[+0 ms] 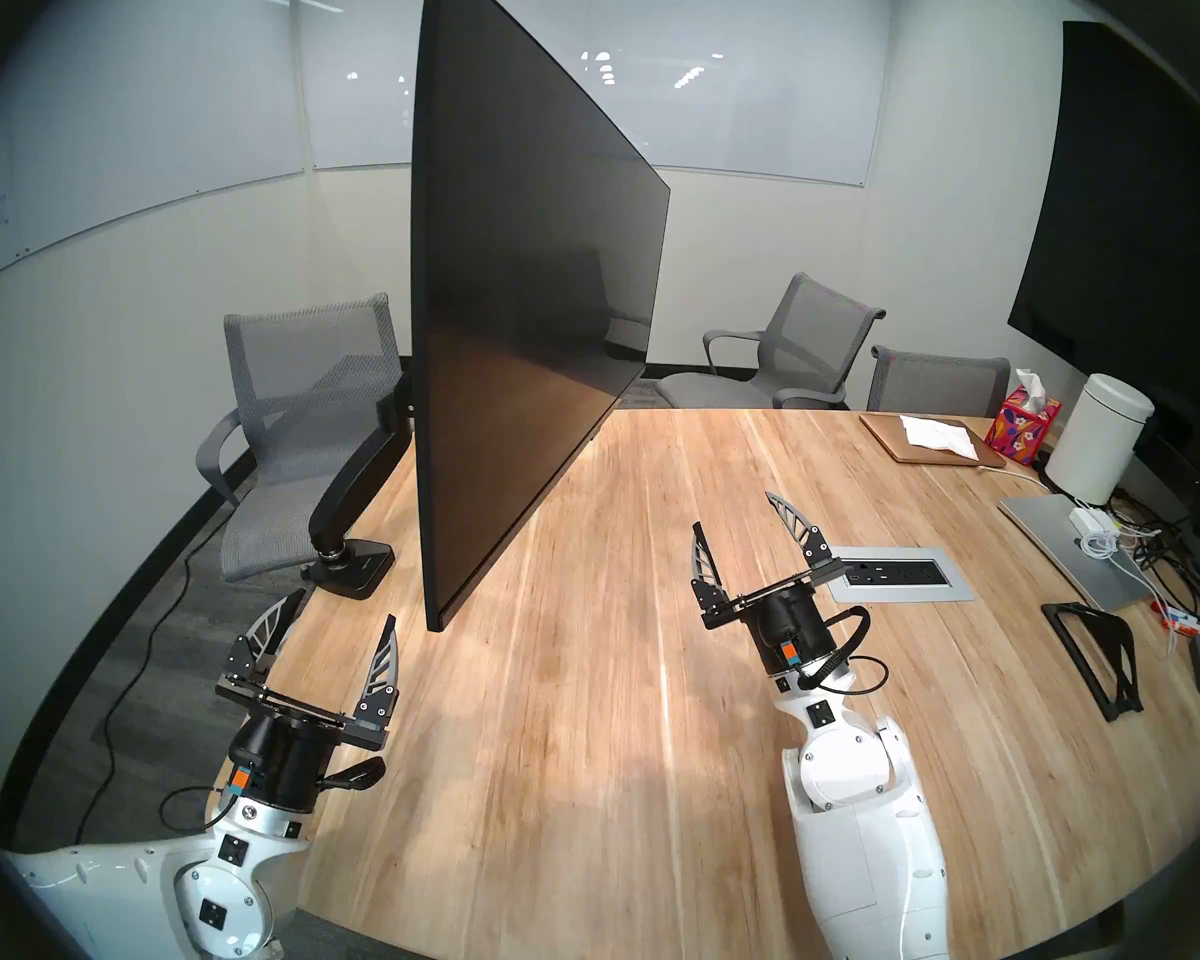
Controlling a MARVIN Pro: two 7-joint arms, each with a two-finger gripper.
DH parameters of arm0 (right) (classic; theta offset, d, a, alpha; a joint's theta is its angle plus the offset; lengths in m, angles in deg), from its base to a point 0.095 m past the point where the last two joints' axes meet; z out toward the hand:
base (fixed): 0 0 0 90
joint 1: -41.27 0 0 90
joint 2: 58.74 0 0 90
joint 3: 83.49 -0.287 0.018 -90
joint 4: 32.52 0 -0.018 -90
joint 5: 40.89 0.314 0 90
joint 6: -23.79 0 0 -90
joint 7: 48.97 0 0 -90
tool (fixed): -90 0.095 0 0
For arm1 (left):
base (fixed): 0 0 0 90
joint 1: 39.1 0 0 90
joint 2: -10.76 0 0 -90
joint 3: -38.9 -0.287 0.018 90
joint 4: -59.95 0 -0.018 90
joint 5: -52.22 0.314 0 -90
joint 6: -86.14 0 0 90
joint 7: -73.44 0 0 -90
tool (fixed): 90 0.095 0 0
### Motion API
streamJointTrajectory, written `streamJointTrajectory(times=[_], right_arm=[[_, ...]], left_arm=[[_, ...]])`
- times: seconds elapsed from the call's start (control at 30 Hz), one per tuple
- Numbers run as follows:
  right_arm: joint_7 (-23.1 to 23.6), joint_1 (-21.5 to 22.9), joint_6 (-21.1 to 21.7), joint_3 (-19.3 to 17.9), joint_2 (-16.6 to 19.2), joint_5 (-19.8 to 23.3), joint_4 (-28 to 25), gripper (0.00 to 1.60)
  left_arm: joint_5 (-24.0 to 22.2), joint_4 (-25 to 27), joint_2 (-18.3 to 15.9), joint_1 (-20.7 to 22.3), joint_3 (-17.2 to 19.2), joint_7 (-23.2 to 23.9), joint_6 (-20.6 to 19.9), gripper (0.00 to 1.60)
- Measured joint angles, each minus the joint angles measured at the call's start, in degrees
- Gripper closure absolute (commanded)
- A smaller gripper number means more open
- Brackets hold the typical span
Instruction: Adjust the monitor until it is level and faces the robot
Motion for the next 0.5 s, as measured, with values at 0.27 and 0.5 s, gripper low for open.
streamJointTrajectory(times=[0.27, 0.5], right_arm=[[-1.98, -0.02, -2.93, -0.56, 0.29, -3.20, -0.23, 0.00], [-2.98, -0.44, -3.85, -1.66, 0.65, -6.41, -1.57, 0.00]], left_arm=[[0.00, -0.01, 0.00, 0.00, -0.01, 0.00, 0.00, 0.00], [0.00, -0.01, 0.00, 0.00, -0.01, -0.01, 0.00, 0.00]])
